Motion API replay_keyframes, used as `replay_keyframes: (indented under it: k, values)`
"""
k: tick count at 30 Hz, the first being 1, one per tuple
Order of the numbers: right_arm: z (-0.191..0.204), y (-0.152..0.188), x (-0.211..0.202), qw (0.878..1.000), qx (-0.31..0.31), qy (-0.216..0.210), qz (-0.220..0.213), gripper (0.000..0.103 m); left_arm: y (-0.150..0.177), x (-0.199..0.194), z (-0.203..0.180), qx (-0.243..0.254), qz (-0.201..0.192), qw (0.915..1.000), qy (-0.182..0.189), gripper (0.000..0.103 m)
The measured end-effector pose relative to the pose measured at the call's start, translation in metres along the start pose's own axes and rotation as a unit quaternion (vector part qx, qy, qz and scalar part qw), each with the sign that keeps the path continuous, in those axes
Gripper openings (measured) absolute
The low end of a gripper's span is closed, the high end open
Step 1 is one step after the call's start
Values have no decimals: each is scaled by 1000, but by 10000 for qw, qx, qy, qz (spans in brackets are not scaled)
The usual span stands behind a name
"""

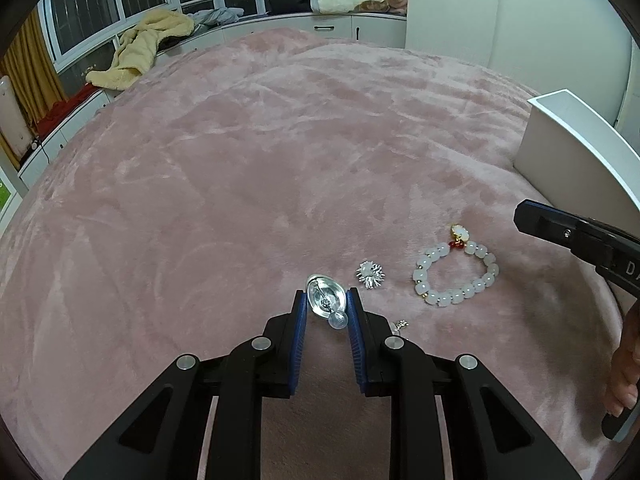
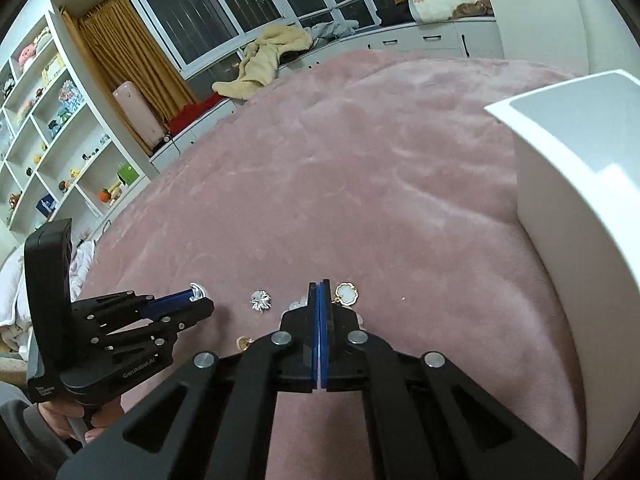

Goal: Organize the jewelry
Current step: 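Grasp the white bead bracelet with the right tool while the left tool holds the pendant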

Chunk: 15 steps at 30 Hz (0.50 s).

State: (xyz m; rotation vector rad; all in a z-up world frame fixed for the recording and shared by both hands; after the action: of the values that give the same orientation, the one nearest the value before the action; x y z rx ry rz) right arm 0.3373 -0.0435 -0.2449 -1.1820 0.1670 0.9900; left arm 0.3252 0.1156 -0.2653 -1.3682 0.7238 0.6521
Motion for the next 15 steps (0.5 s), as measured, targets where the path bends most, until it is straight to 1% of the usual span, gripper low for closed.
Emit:
replay_keyframes:
  k: [1,2,3,4,5,6,8,9,10,11,12,13,15]
  values:
    - [-2,2,2,9999,25,100,117,4,0,0,-1,-3,-2,10000,12,25]
    - [-5,6,7,9994,79,213,248,18,1,-1,-3,10,0,10000,15,25]
    - [-9,12,13,9984,180,326,417,49,2,-1,-4,35,-2,10000,24,25]
    - [-11,16,16,9983,232,295,444,61,3,-2,-6,44,2,10000,32,25]
    - [-12,19,20,9983,263,245,455,63,4,-3,-8,48,2,10000,50,25]
    - [-11,23,26,9981,236,218,522,55,5,-4,-9,52,6,10000,58,25]
    - [-7,32,37,9973,87,181,712,47,6,-5,-13,80,21,9999,71,25]
    - [-6,38,43,9966,-124,321,752,40,6,-6,-15,111,33,9999,79,25]
    - [-6,42,47,9957,-283,443,760,37,6,-6,-16,130,40,9999,69,25]
    - [-8,44,50,9957,-319,464,741,34,6,-8,-17,145,45,9999,67,25]
    - [-10,43,50,9966,-210,398,693,20,5,-9,-17,155,40,9999,66,25]
    - [-11,41,49,9973,-84,297,667,10,4,-11,-18,156,22,9999,60,25]
    - [-14,39,46,9978,195,35,633,10,4,-16,-17,108,-5,9999,77,25]
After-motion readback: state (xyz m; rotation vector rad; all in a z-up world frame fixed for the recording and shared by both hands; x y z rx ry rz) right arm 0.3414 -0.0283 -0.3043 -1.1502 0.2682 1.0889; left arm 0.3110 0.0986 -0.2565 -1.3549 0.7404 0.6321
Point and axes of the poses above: each gripper's, at about its wrist camera, not at the fingertips, and x roughly the way its jaws point, z to its left, y to its underside, the point moved 8 cm from there along x, roughly the way its jaws point, and after that the axes turned 5 degrees about -z, right-handed, at the moved point
